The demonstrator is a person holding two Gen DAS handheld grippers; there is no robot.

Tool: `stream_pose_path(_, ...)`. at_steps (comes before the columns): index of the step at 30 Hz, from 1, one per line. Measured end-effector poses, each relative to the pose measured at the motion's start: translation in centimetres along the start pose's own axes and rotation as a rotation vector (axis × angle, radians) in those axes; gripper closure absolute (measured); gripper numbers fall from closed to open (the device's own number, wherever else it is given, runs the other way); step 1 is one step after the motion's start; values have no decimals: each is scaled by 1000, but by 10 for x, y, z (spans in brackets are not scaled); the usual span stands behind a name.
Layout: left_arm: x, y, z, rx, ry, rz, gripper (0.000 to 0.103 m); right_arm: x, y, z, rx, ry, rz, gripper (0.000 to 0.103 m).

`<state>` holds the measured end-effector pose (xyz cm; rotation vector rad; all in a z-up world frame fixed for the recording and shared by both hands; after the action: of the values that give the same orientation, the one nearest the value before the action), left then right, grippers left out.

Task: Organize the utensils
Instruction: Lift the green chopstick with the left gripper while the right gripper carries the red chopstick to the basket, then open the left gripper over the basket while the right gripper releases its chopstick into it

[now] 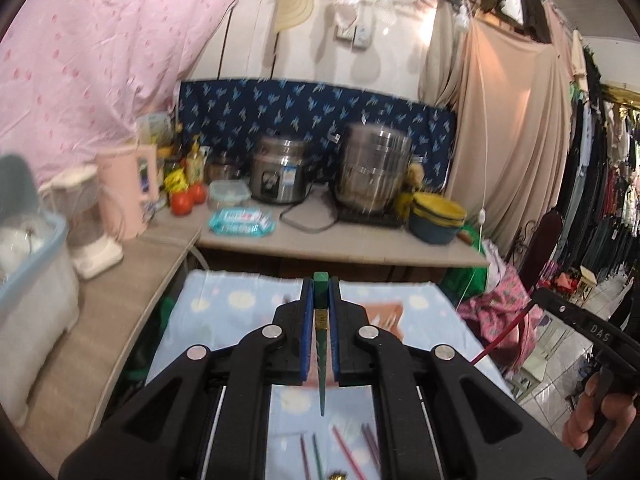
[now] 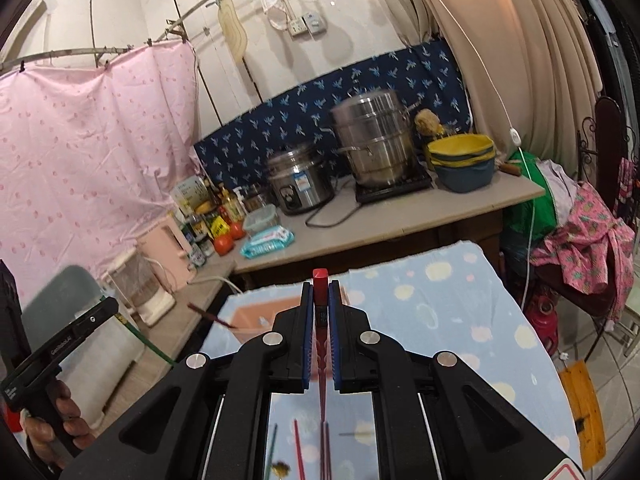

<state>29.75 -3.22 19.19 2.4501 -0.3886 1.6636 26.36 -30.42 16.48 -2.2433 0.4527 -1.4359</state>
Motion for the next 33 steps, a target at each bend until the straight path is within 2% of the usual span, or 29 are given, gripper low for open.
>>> stream_pose_path(9,80,6,31,-14,120,6,96,60,-39,45,56,73,1,96)
stream_pose_path(13,88,7,54,-14,129,0,96,62,-43,78,52,54,6,96)
stream_pose_path(16,81,7,78,-23,101,-11,96,55,-40,100,41,26,11,96)
stream_pose_path(22,44,5,117,-26,10,-21,96,27,-25,137,5,-54,12,96)
stream_pose_path(30,17,-5,135,-19,-45,-44,96,6,-13,154,-23,-100,10,96)
stream_pose_path(33,13,-8,135,-6,-55,-46,91,5,-11,152,-37,-86,7,88)
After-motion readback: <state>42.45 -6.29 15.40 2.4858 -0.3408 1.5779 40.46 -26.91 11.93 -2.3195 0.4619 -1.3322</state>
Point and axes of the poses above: each gripper's, at about its wrist camera, not at the fingertips, and z roughly the way its jaws point, y to its right, x to its top, the point moved 10 cm from there along z, roughly the way its jaws point, and after that the axes turned 11 degrees about z, right-handed, at the moved point
